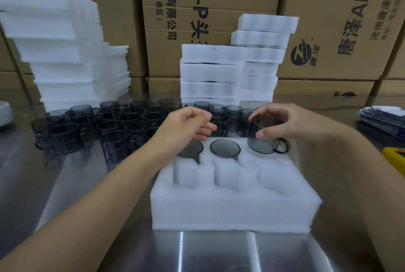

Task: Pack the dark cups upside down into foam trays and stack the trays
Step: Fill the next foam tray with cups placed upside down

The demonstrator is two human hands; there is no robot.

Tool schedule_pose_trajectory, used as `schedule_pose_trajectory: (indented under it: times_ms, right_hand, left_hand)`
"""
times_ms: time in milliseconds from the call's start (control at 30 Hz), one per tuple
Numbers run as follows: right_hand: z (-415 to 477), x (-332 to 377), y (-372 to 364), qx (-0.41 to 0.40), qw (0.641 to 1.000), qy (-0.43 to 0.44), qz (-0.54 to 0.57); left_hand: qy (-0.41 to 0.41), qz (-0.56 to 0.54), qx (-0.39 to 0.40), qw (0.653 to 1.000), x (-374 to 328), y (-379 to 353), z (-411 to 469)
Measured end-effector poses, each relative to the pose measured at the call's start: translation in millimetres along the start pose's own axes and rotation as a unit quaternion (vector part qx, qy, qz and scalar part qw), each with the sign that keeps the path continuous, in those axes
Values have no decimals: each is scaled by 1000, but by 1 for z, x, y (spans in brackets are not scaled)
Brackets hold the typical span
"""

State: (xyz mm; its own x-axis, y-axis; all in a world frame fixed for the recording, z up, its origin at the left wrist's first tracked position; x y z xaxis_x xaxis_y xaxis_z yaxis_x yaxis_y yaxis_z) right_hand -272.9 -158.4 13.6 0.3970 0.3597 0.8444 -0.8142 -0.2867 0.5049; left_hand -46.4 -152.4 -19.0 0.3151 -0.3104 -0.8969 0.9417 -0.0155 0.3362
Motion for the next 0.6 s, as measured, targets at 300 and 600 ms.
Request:
schedule_pose_trajectory:
  times_ms: [300, 600]
  right_hand:
    - [-2, -4, -3, 43, 999, -21, -24]
    - [-2, -5, -7, 98, 991, -51, -73]
  left_hand:
    - [-10, 38, 19, 999, -3, -4, -2]
    - [-85, 123, 21, 989, -7, -9, -8]
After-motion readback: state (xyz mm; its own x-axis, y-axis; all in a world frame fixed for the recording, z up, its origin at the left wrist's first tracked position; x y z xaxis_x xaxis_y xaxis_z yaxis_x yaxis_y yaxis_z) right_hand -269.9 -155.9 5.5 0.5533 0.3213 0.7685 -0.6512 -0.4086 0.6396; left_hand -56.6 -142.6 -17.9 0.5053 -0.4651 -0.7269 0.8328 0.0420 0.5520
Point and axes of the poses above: each hand's wrist, its own z-axis towards the middle knuckle, its own y-axis out of the back of the hand, x = y × z, the point moved 4 cm from there along z, towards the middle knuckle, and after that the axes turned 14 degrees about z, right-handed, at the moved point
